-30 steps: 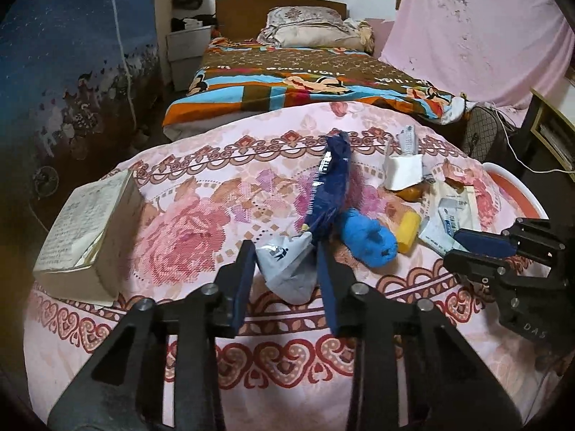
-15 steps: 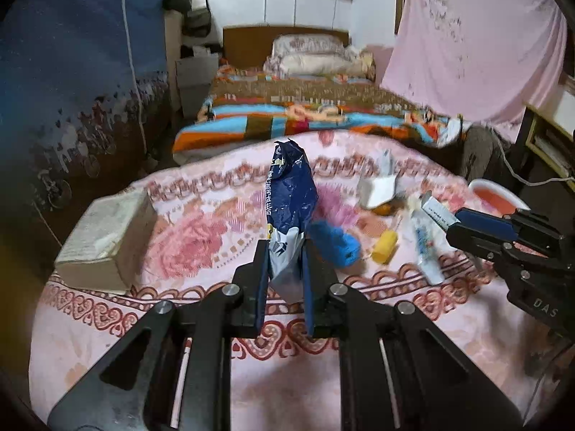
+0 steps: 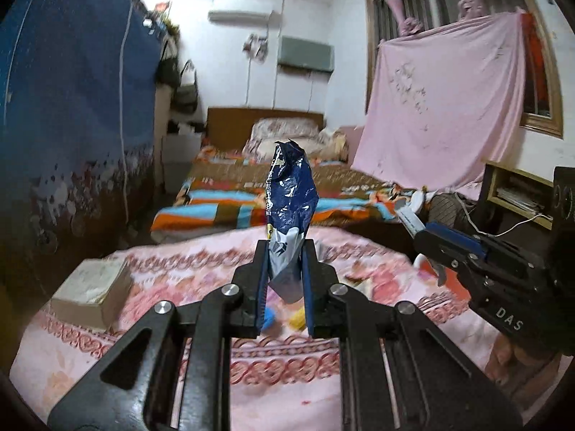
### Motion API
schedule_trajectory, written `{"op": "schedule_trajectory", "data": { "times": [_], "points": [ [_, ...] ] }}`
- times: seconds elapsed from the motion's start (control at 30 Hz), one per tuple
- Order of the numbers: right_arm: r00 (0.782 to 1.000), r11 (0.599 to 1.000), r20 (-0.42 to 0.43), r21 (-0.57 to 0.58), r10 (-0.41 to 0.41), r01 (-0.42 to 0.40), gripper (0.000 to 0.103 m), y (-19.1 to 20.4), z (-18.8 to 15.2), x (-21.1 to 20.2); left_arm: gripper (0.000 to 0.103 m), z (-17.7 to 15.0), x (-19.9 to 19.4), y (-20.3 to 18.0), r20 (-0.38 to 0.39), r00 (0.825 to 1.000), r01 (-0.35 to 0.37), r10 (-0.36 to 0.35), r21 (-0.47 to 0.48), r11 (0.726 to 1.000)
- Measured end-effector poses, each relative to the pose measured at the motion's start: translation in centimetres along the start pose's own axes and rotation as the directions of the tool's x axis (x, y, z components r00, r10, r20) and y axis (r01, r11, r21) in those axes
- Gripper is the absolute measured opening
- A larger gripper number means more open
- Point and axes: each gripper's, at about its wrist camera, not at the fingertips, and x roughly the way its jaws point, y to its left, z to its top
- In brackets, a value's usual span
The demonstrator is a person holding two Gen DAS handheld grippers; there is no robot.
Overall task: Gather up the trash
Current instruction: 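Grasp the blue wrapper with the left tool while the right tool lifts the white tube, then drop the blue wrapper and white tube into the basin with both tools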
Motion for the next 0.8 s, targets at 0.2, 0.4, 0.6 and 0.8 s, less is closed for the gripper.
{"op": "schedule_trajectory", "data": {
  "times": [0.2, 0.4, 0.6, 0.8],
  "points": [
    [0.992, 0.997, 0.107, 0.033, -0.071, 0.068, 0.017, -1.7, 0.8, -2.0, 0.002, 0.7, -0.6, -2.8, 0.070, 0.997, 0.036, -0.042, 0.078, 0.996],
    [0.976, 0.986, 0.150, 0.065, -0.159, 0.151, 0.017, -4.0, 0.8, -3.8, 0.002, 1.2, -0.3, -5.7, 0.096, 0.989, 0.096, -0.109, 0.133, 0.986],
    [0.955, 0.964, 0.161, 0.132, -0.250, 0.230, 0.018, -7.2, 0.8, -5.3, 0.002, 1.8, 0.7, -8.4, 0.089, 0.980, 0.164, -0.179, 0.156, 0.974],
    [0.936, 0.934, 0.138, 0.202, -0.325, 0.294, 0.018, -10.2, 0.3, -6.4, 0.002, 2.0, 2.2, -11.6, 0.047, 0.963, 0.254, -0.265, 0.160, 0.954]
  ]
}}
